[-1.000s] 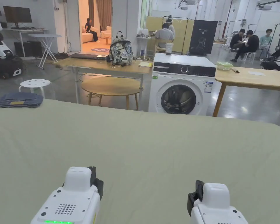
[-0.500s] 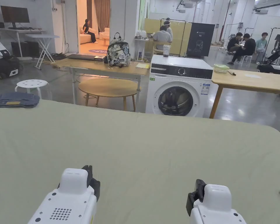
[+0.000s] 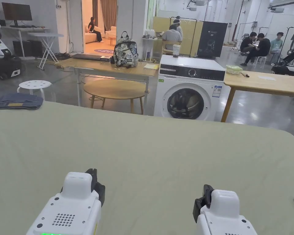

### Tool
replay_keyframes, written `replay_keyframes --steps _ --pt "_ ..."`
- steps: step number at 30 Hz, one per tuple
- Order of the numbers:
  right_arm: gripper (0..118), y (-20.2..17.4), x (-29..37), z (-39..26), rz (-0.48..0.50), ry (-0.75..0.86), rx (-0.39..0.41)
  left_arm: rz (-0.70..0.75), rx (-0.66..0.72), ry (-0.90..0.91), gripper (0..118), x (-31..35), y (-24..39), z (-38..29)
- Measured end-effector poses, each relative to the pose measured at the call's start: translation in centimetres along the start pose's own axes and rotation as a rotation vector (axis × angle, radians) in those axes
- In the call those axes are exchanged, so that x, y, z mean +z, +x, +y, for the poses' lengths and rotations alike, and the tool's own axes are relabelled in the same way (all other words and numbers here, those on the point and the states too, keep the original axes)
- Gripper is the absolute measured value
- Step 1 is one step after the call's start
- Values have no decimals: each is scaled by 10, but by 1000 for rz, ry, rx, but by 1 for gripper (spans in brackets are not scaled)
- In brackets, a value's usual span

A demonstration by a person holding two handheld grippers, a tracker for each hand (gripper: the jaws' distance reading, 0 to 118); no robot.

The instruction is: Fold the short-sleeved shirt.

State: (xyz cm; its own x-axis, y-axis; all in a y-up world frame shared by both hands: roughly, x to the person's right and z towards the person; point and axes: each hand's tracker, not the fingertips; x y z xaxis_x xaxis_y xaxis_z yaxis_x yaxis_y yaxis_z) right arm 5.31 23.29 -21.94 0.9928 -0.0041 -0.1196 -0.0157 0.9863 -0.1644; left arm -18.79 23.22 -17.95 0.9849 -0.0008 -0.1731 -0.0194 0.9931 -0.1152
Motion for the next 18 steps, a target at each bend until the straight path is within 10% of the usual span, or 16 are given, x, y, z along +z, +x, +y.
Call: replay_keyframes --steps 7,10,18 --pt "18 3 0 -2 -23 3 18 7 -8 11 13 0 -2 4" --pt "64 4 -1 -2 -26 0 24 18 -23 30 48 1 -2 3" --pt "102 6 -2 -2 -67 6 25 23 12 29 77 0 -6 3"
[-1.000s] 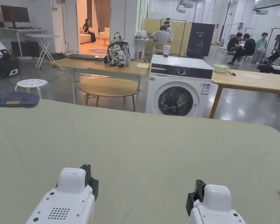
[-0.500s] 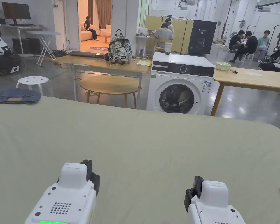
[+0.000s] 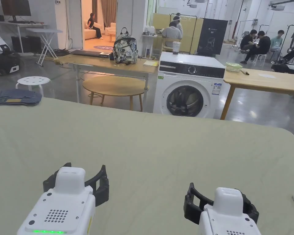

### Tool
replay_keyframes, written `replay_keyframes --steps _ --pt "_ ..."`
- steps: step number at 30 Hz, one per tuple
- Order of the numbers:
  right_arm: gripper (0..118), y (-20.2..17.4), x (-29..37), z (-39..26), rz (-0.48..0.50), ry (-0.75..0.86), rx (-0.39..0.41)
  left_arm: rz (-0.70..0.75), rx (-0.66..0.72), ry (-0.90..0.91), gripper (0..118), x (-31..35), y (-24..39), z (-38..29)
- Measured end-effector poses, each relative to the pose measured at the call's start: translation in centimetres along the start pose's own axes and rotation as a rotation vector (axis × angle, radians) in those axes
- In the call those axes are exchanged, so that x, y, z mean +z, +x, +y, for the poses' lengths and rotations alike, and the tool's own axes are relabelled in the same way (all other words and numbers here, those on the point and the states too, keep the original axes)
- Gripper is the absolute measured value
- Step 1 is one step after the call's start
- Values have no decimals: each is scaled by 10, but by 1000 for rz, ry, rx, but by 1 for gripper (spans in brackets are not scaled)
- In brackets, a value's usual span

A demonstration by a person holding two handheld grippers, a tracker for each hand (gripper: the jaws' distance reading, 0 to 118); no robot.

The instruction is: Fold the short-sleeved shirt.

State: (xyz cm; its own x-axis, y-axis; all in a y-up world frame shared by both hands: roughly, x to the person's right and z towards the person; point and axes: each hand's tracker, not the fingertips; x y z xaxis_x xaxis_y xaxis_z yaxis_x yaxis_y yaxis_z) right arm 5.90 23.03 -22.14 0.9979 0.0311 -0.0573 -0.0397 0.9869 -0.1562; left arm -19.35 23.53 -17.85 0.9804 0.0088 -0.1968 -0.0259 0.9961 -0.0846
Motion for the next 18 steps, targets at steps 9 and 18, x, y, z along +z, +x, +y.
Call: replay_keyframes --steps 9,18 --pt "102 6 4 3 50 9 -42 -5 -3 -8 78 0 -1 0" --pt "102 5 3 7 42 23 -15 -22 41 -21 78 1 -1 1"
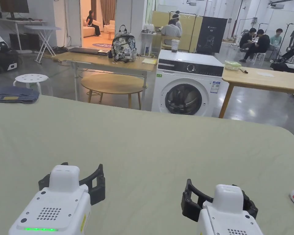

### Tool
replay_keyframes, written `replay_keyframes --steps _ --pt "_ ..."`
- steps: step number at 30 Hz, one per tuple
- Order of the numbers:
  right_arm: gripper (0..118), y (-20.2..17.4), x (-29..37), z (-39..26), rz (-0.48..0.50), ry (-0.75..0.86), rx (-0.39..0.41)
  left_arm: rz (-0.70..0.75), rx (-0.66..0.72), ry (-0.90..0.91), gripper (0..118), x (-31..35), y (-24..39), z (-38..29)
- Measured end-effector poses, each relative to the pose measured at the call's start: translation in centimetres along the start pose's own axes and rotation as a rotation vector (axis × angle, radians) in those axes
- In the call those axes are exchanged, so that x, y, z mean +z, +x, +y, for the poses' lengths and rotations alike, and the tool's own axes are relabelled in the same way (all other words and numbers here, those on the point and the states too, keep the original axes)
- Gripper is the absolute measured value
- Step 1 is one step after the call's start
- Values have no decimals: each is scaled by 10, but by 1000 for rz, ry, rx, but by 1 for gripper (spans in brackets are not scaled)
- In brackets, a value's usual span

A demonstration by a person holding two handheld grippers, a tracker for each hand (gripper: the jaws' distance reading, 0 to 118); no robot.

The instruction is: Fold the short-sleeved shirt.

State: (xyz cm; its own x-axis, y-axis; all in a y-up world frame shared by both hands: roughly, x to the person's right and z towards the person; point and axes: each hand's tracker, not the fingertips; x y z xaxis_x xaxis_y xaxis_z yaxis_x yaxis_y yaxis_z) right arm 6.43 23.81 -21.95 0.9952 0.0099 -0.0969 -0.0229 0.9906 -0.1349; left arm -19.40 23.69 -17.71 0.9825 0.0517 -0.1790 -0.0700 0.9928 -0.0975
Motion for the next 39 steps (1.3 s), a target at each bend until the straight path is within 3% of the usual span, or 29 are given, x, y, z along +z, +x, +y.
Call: replay_keyframes --steps 7,13,26,30,33,39 --pt "102 0 2 1 11 1 8 1 -35 -9 78 1 4 -4" --pt "102 3 2 5 11 -3 -48 -12 25 -38 78 -1 1 0" --pt "102 5 -10 7 -54 -32 -89 17 49 -63 78 -9 -6 2" --pt "102 0 -11 8 -87 -34 -62 7 75 -77 78 -11 -10 4" --pt "102 -1 -9 8 -66 -8 -42 24 38 -59 78 -9 -6 4" --pt "102 -4 -9 17 -36 -36 -92 21 -6 -34 78 -9 -3 4"
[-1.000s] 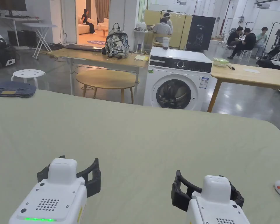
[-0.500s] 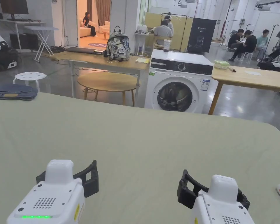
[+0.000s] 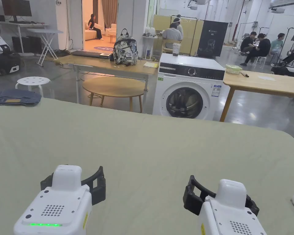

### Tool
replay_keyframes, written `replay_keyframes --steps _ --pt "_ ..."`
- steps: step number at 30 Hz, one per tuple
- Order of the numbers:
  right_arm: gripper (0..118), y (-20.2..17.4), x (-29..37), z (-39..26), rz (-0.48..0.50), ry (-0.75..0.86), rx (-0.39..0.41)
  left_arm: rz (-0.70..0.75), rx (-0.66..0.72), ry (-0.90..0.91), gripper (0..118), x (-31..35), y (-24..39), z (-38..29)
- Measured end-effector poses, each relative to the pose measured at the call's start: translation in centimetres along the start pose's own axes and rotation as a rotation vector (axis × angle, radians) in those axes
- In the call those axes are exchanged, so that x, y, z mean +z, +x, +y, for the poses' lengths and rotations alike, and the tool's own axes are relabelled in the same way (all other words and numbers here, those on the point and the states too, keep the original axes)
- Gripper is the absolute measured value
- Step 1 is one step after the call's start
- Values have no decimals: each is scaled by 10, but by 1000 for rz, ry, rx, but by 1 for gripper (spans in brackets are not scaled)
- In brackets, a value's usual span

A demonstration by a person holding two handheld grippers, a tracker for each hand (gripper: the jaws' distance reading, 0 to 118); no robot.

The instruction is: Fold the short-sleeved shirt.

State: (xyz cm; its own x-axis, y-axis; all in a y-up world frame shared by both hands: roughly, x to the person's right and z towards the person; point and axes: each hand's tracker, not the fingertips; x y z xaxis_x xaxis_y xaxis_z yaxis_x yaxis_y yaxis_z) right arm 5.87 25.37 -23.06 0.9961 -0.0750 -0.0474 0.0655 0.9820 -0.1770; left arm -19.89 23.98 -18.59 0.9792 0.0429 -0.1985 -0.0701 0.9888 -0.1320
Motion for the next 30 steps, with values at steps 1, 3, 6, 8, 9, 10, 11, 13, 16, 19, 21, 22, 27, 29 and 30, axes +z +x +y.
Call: replay_keyframes --steps 1,3,6,8,9,10,11,13,16,19,21,22,27,29,30 --pt "102 0 -1 1 0 -8 -8 -2 -3 4 78 0 0 0" --pt "102 0 -1 3 14 -23 -33 -11 -8 16 78 1 0 0" --pt "102 2 -2 7 33 -48 -77 -33 -15 27 78 0 0 0" --pt "102 2 -3 10 28 -65 -86 -40 -26 39 78 0 1 0" --pt "102 1 -3 11 20 -70 -88 -42 -32 42 78 0 1 0" --pt "102 1 -4 12 10 -78 -88 -38 -36 42 80 -1 2 0" --pt "102 1 -5 12 8 -81 -87 -37 -37 42 84 -2 2 1" --pt "102 3 -6 13 19 -91 -98 -44 -25 47 87 -3 2 1" --pt "102 5 -9 14 31 -131 -127 -46 -18 72 87 -3 2 -1" --pt "102 5 -12 15 8 -165 -133 -41 -38 86 87 -4 3 -4" --pt "102 6 -14 14 3 -175 -132 -39 -42 87 87 -5 3 -5" --pt "102 7 -14 13 -2 -172 -136 -35 -43 85 87 -6 3 -5" --pt "102 3 -17 7 -65 -127 -37 -16 -51 74 87 -10 3 -6" --pt "102 4 -17 6 -59 -128 -30 -16 -55 74 87 -11 3 -7" --pt "102 4 -18 8 -58 -136 -32 -17 -57 75 87 -12 3 -7"
